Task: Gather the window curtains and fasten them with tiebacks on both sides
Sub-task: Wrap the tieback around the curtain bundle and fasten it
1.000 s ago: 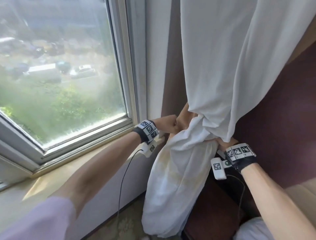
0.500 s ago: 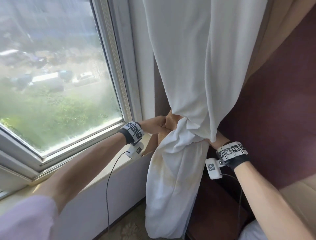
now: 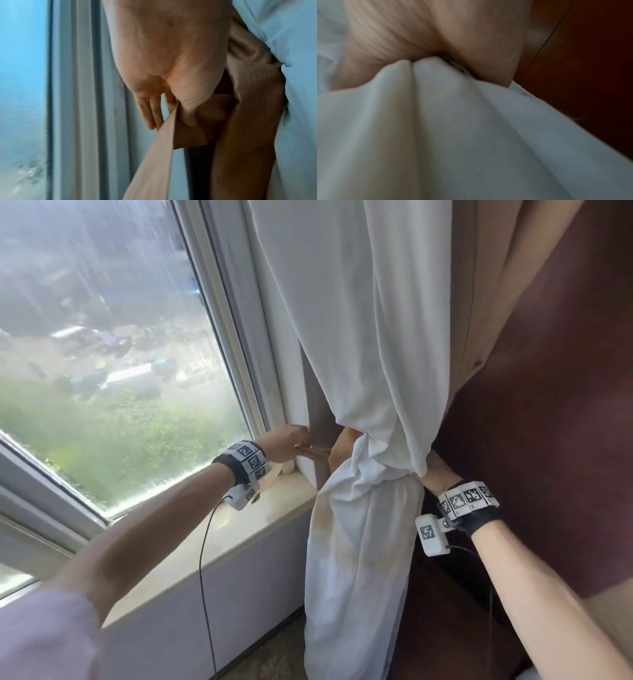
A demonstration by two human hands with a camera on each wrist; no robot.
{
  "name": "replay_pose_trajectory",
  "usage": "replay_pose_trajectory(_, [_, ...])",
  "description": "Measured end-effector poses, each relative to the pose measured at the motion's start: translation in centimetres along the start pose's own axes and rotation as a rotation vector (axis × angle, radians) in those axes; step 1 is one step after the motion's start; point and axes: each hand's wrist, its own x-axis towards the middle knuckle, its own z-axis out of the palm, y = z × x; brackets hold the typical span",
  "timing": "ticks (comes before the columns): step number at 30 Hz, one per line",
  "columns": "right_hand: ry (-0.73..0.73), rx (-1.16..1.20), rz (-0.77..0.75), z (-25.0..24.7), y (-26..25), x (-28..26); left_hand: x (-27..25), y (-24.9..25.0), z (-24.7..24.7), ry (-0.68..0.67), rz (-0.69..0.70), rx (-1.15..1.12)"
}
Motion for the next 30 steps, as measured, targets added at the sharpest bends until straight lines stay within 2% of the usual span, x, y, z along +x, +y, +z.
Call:
replay_pose_trajectory(2, [0.049,0.004,-0.079,0.1,0.1,0.9,-1.2,-2.1,-0.9,0.035,-0.086,-0.015])
replay_pose_trajectory(5, [0.105,0.098,-0.076,0.3,-1.3,1.1,-4.5,-3.1,-2.0,0.054,-0.097,-0.091])
replay_pose_trajectory(7, [0.1,0.124,-0.071,0.6,-2.0,1.9,-7.0,-2.2,-2.3,0.062,-0.092,-0.142])
replay_pose_trajectory(11, [0.08,0.152,-0.027,1.9,-2.8,4.3,-11.7,0.4,-3.1,0.119,-0.188,-0.362])
replay_pose_trajectory(16, [0.133,0.077,-0.05,3.9,-4.0,6.4,-16.1,6.5,0.2,0.165,-0.196,-0.597])
replay_pose_trajectory(21, [0.158,0.01,-0.125,4.6,-3.9,5.6,-13.8,10.1,2.1,0.248,-0.108,-0.679])
replay_pose_trajectory(24, [0.136,0.003,-0.107,3.9,-3.6,4.9,-11.8,12.3,4.0,0.209,-0.05,-0.694])
replay_pose_trajectory(30, [0.098,0.036,-0.134,2.8,-1.1,3.7,-9.1,14.6,6.1,0.12,-0.086,-0.816])
